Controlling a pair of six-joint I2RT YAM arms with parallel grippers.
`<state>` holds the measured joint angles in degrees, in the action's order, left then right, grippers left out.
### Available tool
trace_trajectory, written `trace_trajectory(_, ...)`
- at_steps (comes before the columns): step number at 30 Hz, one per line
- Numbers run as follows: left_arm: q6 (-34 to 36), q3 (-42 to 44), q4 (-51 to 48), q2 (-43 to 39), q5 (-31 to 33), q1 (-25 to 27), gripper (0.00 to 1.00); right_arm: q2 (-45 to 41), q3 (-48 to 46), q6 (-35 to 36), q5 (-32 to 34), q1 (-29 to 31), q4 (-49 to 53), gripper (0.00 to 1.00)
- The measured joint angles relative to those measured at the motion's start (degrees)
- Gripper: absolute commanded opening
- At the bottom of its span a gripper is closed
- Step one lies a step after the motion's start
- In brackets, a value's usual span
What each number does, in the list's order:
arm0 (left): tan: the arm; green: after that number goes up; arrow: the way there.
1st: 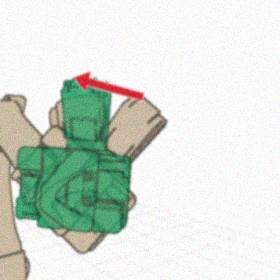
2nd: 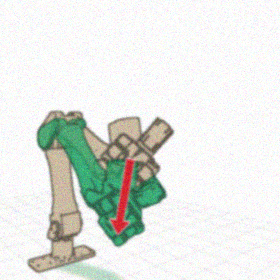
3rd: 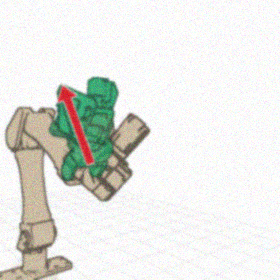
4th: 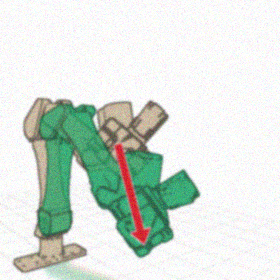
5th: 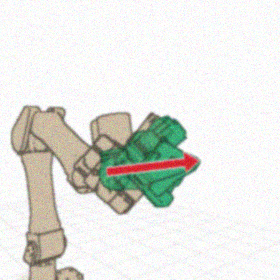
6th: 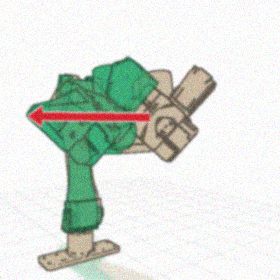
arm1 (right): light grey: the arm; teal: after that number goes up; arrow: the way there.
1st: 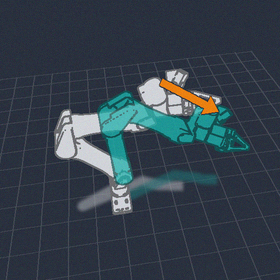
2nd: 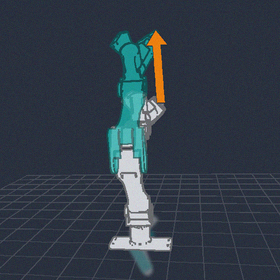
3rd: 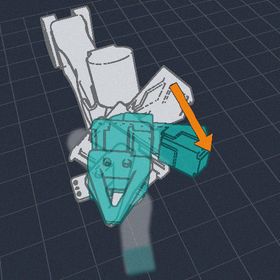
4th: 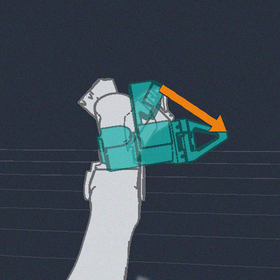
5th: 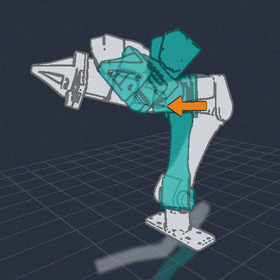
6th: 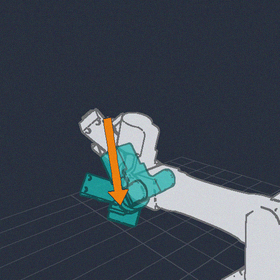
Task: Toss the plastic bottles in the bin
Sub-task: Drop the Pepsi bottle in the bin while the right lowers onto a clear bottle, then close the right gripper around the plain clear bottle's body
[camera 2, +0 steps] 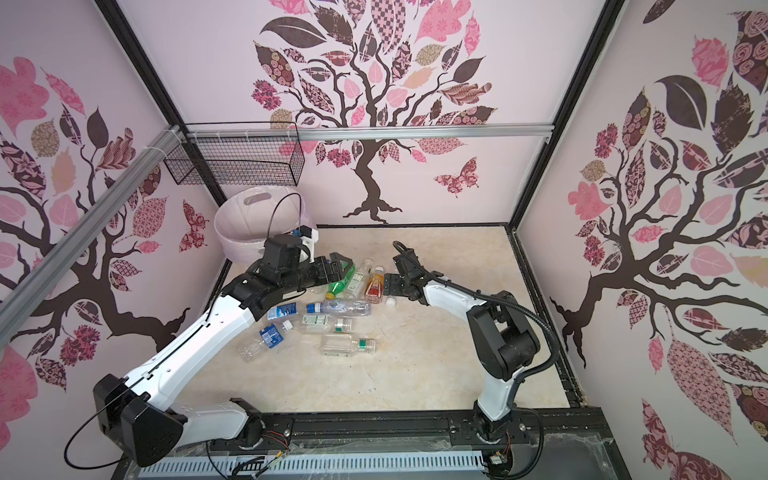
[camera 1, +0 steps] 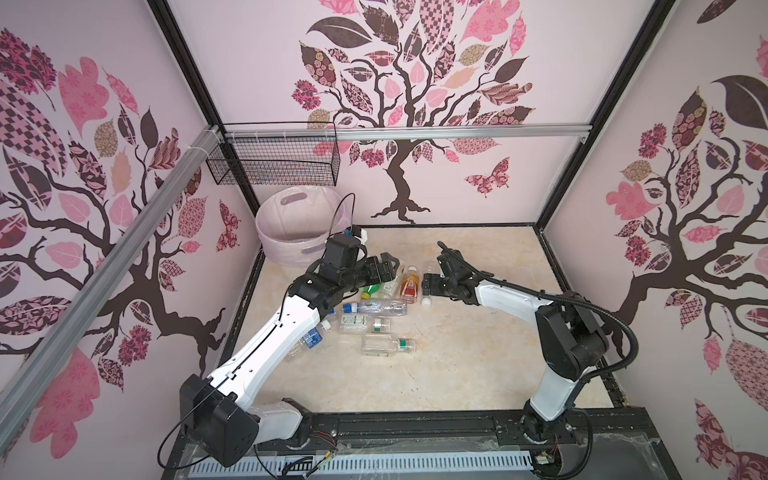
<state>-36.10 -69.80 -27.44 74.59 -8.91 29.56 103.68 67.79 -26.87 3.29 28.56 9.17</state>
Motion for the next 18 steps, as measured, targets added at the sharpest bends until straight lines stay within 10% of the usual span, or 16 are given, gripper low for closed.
trace_trajectory(18,-1.57,4.15,1.66,-0.02,-1.92,2.58,0.97,14.03,10.03,-0.13,-3.19,-2.36,-1.20,0.72)
